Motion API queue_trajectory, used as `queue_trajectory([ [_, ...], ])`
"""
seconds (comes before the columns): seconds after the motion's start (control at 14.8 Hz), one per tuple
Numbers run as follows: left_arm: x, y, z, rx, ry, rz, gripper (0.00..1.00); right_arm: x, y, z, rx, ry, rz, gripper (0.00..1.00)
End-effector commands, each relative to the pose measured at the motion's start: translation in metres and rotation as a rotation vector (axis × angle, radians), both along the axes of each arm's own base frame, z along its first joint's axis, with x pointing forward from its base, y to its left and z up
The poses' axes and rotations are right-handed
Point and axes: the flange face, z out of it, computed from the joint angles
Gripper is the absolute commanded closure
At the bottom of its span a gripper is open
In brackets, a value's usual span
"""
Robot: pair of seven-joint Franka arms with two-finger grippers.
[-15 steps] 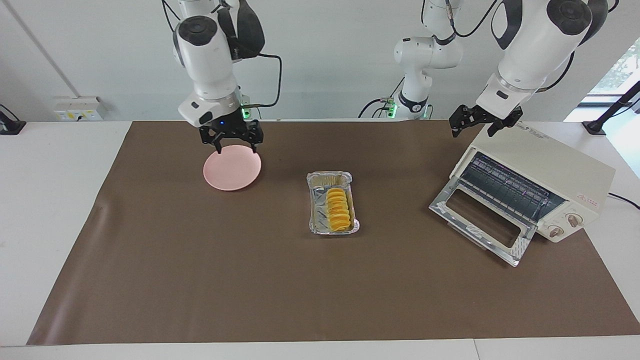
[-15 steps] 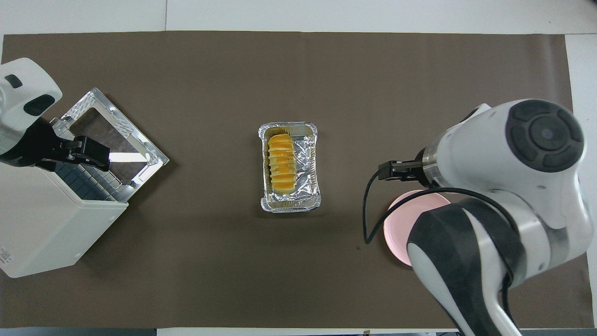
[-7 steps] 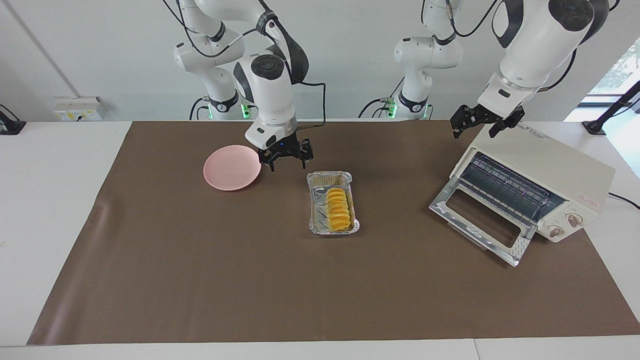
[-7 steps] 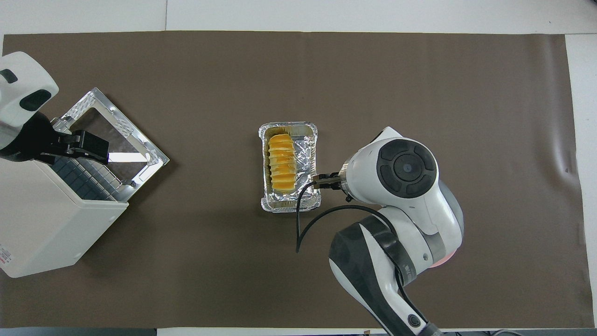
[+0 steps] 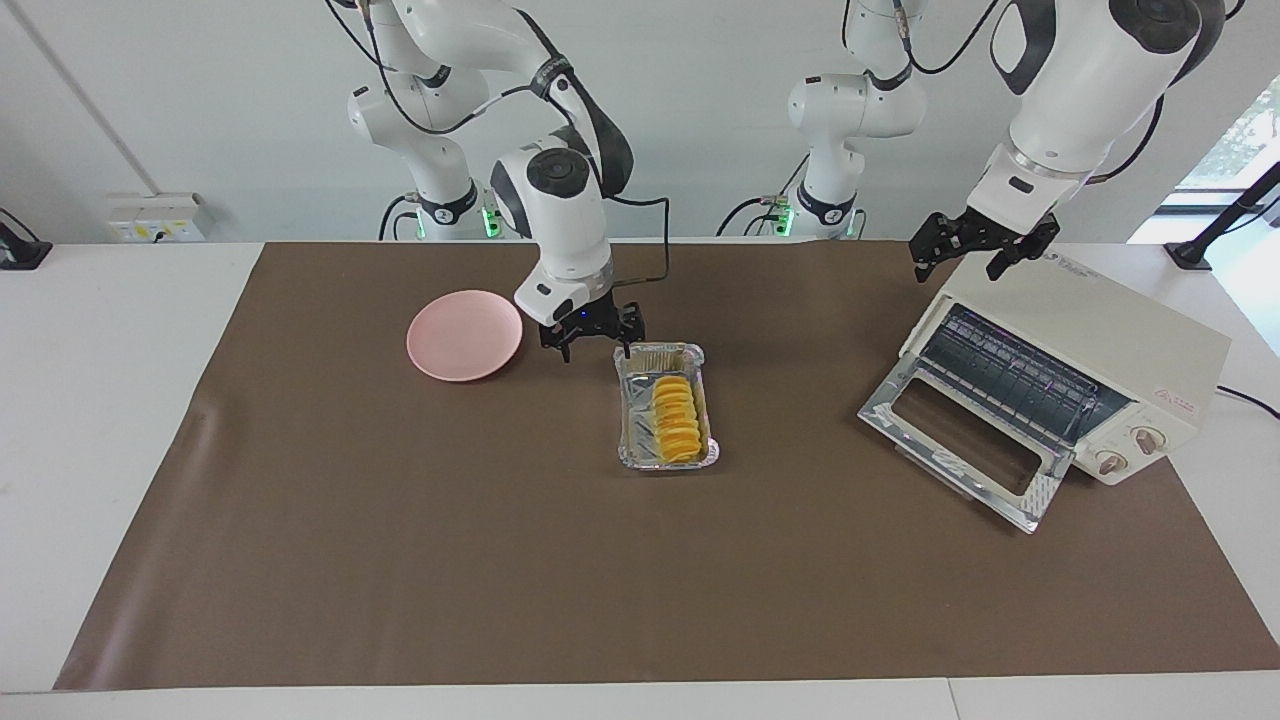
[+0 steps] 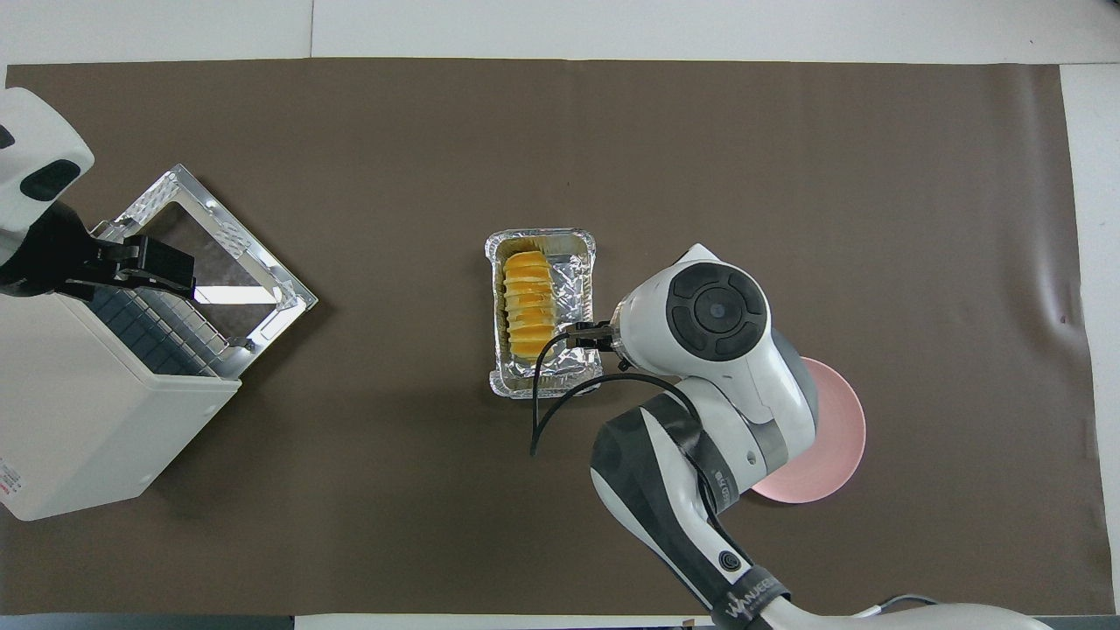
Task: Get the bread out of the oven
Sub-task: 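Grasp the foil tray rim and slide it farther from the robot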
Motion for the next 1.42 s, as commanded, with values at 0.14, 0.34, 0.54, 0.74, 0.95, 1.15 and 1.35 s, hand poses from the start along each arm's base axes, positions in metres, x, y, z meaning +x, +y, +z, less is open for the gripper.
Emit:
queue_trajectory([
  [0.14,-0.003,0.003,0.009,-0.02,-0.018,0.001,0.0,0.017,0.018,-0.028,0.019,-0.009,-0.018,0.0],
  [0.34,-0.003,0.003,0.009,-0.02,-0.018,0.001,0.0,0.019,0.021,-0.051,0.019,-0.008,-0.022,0.0],
  [0.54,-0.003,0.003,0.009,-0.02,-0.018,0.001,0.0,0.021,0.02,-0.058,0.02,-0.009,-0.028,0.08],
  [0.74,-0.003,0.003,0.009,-0.02,-0.018,0.001,0.0,0.021,0.017,-0.066,0.015,-0.001,-0.034,0.21],
  [0.95,-0.003,0.003,0.009,-0.02,-0.018,0.001,0.0,0.018,0.015,-0.069,0.011,0.007,-0.045,0.58],
  [1.15,-0.003,0.003,0.009,-0.02,-0.018,0.001,0.0,0.014,0.019,-0.069,0.006,0.01,-0.049,1.0],
  [1.35,-0.003,0.003,0.009,-0.02,-0.018,0.001,0.0,0.02,0.014,-0.064,-0.008,-0.015,-0.015,1.0],
])
